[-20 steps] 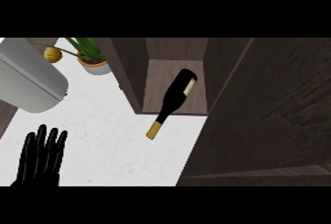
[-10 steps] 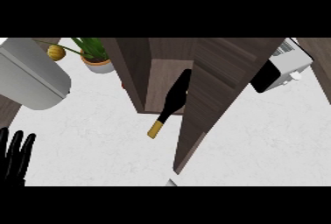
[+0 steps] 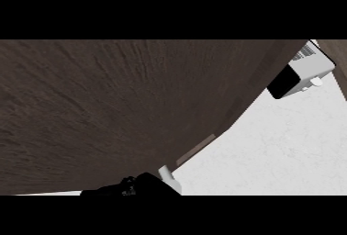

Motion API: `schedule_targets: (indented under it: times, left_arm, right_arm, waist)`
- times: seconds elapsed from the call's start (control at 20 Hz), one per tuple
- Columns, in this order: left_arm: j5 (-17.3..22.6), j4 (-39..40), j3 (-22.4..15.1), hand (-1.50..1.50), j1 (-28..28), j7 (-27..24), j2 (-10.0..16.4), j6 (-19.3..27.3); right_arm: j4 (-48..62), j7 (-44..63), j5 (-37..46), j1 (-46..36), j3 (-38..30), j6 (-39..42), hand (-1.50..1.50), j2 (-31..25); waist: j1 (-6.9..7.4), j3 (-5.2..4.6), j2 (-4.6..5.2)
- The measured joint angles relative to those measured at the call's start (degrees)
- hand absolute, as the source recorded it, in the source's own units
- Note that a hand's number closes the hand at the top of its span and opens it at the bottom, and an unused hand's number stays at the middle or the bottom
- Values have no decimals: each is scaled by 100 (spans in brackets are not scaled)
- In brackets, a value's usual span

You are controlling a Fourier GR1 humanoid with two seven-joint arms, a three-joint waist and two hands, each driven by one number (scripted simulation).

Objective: Pick up the wine, place it into the cabinet and close the cabinet

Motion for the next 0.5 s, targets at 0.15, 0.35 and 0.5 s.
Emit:
schedule_targets:
  times: [0.15,0.35,0.5]
  left_arm:
    - [152,89,200,-150,-30,40,71,-194]
    - [337,120,445,-150,-30,149,165,-380]
    - [506,104,654,-150,-17,255,241,-481]
  right_arm:
    - [807,-126,-428,-919,-309,-202,150,74]
    - [1947,-462,-1041,-1995,-637,-310,150,118]
    - [2818,-737,-1462,-2688,-967,-161,150,136]
  waist:
    - [25,3,18]
    - [57,9,33]
    - [72,11,47]
